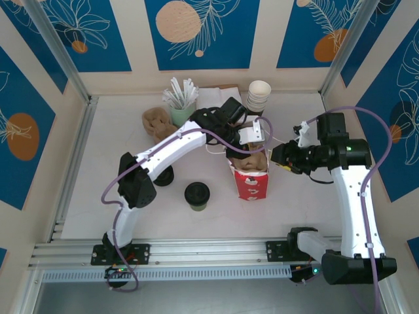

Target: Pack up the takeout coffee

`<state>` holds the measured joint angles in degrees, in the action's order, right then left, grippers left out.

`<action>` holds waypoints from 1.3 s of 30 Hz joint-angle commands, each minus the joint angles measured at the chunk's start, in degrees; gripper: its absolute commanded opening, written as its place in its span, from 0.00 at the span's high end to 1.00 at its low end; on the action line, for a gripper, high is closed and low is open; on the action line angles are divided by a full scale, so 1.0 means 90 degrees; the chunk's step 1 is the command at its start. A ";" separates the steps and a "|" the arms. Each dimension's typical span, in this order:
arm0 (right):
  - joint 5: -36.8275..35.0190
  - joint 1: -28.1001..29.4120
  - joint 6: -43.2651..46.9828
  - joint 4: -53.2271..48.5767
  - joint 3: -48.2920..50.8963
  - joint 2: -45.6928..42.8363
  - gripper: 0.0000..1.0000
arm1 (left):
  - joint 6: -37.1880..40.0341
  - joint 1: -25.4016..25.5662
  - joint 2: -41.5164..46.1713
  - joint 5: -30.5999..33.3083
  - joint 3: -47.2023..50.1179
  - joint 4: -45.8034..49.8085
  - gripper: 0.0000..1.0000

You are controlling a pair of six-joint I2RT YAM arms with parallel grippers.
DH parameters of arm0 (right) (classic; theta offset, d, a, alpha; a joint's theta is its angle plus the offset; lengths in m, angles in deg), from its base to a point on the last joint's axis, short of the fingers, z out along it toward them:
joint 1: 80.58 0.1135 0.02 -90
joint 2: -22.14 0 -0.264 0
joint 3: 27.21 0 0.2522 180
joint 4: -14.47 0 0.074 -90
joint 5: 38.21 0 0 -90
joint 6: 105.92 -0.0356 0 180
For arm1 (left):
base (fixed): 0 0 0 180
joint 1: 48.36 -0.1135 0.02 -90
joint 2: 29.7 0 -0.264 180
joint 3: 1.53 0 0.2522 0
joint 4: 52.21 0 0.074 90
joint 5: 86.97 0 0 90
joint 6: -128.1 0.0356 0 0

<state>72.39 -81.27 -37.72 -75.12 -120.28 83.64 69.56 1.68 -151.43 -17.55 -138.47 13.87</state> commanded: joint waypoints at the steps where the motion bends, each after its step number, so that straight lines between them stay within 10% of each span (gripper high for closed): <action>1: -0.0326 -0.0079 0.0122 0.0246 -0.0073 -0.0165 0.60 | -0.0025 0.0055 -0.0256 -0.0082 0.0004 -0.0064 0.79; 39: 0.1304 -0.0002 -0.1549 0.0955 0.1655 -0.1177 0.59 | -0.1629 -0.0155 -0.0450 0.0525 -0.0723 -0.0120 0.81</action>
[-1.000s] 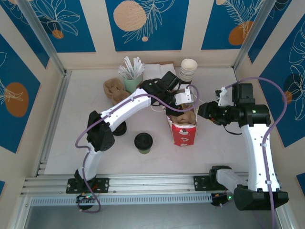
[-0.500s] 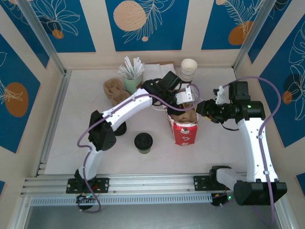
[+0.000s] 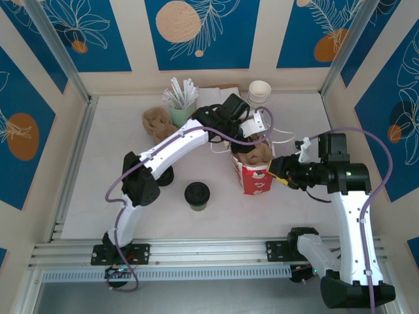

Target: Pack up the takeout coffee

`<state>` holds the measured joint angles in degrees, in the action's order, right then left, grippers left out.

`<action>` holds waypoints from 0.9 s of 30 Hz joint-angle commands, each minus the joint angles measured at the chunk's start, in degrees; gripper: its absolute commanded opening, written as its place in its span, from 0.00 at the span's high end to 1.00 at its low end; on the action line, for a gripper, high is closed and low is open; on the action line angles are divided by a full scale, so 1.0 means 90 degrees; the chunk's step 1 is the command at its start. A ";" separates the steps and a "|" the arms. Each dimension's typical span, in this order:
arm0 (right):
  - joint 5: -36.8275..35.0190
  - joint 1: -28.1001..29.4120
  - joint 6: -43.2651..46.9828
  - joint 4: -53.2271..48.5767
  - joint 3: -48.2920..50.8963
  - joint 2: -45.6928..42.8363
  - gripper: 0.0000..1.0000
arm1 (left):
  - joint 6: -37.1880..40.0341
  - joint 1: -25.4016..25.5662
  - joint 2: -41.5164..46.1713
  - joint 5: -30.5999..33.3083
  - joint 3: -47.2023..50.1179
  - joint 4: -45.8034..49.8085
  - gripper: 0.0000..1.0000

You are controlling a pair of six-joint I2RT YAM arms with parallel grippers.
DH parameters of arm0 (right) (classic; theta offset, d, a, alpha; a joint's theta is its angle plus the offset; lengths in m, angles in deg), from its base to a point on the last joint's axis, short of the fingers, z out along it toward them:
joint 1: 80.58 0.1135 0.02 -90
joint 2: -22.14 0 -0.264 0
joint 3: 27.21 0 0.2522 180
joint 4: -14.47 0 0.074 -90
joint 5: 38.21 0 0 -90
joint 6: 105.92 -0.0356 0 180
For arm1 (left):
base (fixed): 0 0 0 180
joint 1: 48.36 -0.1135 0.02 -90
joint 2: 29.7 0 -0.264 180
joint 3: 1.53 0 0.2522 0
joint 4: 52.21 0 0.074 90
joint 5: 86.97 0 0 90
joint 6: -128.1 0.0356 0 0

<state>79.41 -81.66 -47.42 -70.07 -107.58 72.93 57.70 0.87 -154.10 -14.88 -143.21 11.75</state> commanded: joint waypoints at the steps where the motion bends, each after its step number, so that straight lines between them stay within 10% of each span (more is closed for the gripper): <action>1: 0.0525 0.0042 -0.0544 0.0496 0.0311 -0.0007 0.60 | -0.0362 -0.0069 -0.0138 0.0243 -0.0187 0.0116 0.80; 27: 0.0127 0.0052 -0.1458 0.2217 0.1180 -0.0278 0.83 | -0.0758 -0.0068 -0.0056 0.0105 -0.0186 0.0089 0.80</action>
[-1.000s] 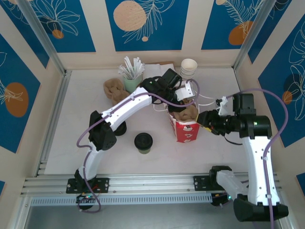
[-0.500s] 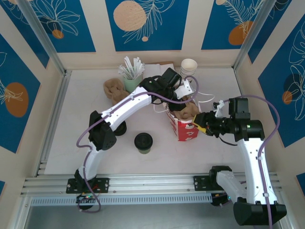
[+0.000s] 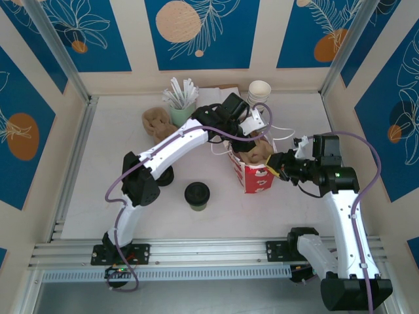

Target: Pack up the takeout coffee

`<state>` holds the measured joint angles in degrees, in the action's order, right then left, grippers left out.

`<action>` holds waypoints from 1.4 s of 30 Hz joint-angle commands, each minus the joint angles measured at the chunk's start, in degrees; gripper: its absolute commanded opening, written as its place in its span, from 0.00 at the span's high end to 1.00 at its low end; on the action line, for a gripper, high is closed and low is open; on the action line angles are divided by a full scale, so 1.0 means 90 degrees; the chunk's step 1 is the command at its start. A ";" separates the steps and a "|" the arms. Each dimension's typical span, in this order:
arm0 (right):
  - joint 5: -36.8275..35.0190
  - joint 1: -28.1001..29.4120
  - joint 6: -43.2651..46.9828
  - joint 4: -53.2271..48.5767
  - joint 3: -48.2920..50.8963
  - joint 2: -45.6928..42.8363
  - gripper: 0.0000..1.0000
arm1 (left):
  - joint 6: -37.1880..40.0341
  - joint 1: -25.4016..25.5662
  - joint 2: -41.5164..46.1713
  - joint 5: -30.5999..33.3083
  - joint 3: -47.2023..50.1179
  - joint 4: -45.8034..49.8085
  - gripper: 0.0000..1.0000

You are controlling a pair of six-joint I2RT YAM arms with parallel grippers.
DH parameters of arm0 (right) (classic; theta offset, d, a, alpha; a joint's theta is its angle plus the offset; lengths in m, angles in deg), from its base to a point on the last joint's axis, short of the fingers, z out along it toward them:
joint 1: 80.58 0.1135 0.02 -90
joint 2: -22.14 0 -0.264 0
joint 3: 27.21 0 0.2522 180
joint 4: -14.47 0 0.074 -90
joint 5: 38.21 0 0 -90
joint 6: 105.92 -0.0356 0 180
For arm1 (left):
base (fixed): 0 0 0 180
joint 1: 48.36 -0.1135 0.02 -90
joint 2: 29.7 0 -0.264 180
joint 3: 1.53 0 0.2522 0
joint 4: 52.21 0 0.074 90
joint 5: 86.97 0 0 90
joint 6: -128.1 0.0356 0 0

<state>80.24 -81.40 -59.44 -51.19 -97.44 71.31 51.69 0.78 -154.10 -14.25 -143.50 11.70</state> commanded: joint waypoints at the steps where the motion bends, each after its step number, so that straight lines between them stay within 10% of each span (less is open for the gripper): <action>1: 0.0033 0.0023 -0.0113 0.0099 0.0039 -0.0101 0.85 | -0.0094 -0.0060 -0.0065 0.0035 -0.0158 0.0083 0.80; 7: 0.0043 -0.0005 0.0078 -0.0350 -0.0091 -0.0123 1.00 | -0.0133 -0.0070 -0.0102 0.0213 -0.0169 0.0009 0.80; 25: 0.0717 -0.0250 0.0657 -0.1584 -0.0598 0.0128 1.00 | 0.0276 -0.0046 -0.0372 0.0891 -0.0345 0.0111 0.80; 42: 0.0973 -0.0569 0.0689 -0.1450 -0.0668 0.0287 1.00 | 0.0638 0.0028 -0.0393 -0.0397 -0.0014 -0.0417 0.76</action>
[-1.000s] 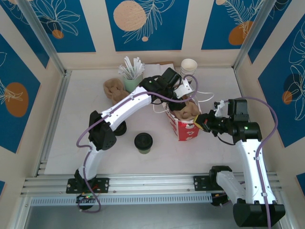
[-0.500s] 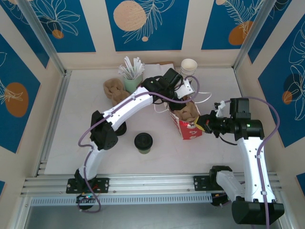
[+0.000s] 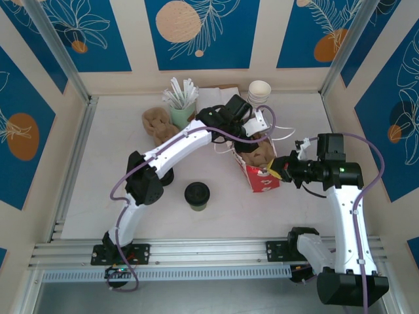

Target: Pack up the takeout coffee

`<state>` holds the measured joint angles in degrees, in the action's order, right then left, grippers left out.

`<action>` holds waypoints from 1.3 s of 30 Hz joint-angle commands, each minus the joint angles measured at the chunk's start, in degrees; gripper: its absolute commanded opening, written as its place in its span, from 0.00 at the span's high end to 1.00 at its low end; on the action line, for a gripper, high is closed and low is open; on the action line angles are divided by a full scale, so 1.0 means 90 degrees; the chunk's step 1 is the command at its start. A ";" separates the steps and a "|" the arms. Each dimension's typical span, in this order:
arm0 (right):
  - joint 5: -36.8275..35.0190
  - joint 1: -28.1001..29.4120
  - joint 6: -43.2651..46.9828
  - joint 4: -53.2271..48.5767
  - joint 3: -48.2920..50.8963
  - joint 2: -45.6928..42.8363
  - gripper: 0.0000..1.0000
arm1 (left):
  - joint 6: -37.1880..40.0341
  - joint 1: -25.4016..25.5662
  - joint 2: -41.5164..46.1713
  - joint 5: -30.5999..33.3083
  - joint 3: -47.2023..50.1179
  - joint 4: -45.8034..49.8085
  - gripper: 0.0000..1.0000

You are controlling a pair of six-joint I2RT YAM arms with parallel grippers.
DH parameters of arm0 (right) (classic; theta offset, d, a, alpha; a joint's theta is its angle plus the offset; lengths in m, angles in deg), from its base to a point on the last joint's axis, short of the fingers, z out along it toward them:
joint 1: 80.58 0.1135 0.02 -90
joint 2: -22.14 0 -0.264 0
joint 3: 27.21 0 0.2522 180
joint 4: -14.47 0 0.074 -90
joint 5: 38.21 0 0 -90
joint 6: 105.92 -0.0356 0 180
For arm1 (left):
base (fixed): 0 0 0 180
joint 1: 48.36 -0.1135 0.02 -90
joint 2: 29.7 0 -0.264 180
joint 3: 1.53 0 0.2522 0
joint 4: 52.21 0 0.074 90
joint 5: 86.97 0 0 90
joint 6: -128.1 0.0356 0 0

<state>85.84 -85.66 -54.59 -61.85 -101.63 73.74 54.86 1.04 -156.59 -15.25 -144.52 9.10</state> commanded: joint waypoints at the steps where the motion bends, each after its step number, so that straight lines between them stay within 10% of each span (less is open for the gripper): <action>1: 0.0376 -0.0132 0.0174 -0.0266 -0.0199 0.0024 1.00 | 0.0335 0.0003 -0.0127 -0.0336 0.0110 -0.0127 0.76; 26: 0.0776 -0.0684 0.0448 -0.0237 -0.0124 0.0224 0.99 | 0.0576 0.0019 -0.0648 -0.1005 0.0003 -0.0362 0.73; 39: -0.0834 -0.0820 0.0887 -0.0435 -0.1120 -0.0087 0.66 | 0.0612 -0.0050 -0.0440 -0.0993 -0.0009 -0.0254 0.72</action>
<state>83.17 -92.65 -48.36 -64.91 -109.70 74.61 58.46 0.89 -160.28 -22.95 -143.91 4.32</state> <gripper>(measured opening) 0.331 0.279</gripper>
